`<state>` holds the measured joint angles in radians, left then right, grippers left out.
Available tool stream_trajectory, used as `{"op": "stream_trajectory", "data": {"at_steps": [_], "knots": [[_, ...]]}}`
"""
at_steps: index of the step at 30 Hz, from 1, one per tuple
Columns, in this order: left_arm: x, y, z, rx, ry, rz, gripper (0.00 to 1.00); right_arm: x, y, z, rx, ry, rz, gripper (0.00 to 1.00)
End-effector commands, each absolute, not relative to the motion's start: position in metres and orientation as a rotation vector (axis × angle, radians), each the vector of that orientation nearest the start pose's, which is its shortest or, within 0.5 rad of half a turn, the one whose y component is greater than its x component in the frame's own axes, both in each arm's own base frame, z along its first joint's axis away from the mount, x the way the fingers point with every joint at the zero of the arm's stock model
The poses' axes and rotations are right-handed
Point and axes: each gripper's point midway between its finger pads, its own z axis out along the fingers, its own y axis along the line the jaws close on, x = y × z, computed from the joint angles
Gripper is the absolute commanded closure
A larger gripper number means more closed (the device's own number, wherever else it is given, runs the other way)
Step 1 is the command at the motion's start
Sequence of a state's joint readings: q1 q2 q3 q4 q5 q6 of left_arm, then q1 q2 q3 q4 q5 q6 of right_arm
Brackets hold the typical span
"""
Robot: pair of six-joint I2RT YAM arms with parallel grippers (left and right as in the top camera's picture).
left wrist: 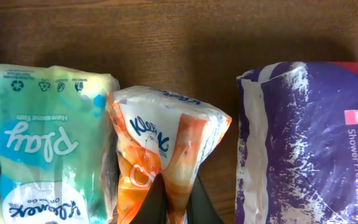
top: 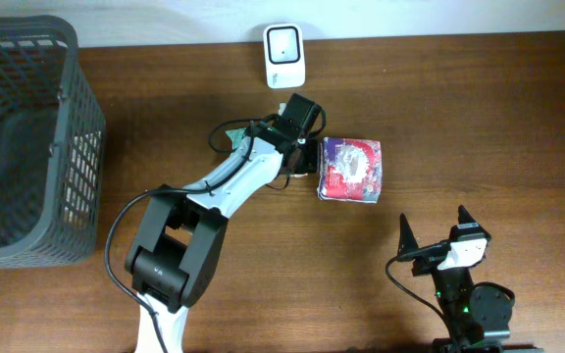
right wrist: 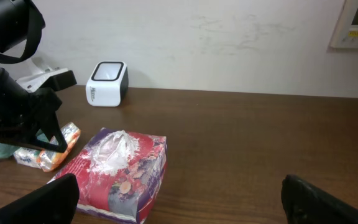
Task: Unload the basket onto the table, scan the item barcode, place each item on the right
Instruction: 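Place the orange Kleenex pack between the wipes and tissue box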
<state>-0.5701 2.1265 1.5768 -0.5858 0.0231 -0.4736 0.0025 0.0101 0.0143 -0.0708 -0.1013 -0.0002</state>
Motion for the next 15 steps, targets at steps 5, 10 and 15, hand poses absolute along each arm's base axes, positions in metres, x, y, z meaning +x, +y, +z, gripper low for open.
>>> {"op": "stream_trajectory", "data": {"at_steps": [5, 10, 15], "knots": [[0.421, -0.291, 0.045, 0.18, 2.746, -0.426, 0.84, 0.245, 0.016, 0.158, -0.073, 1.639, 0.073, 0.02], [0.438, -0.289, 0.097, 0.237, 2.651, -0.443, 0.46, 0.245, 0.016, 0.158, -0.073, 1.639, 0.073, 0.01], [0.455, -0.259, 0.203, 0.173, 2.468, -0.492, 0.44, 0.245, 0.016, 0.158, -0.073, 1.639, 0.073, 0.01]]}}
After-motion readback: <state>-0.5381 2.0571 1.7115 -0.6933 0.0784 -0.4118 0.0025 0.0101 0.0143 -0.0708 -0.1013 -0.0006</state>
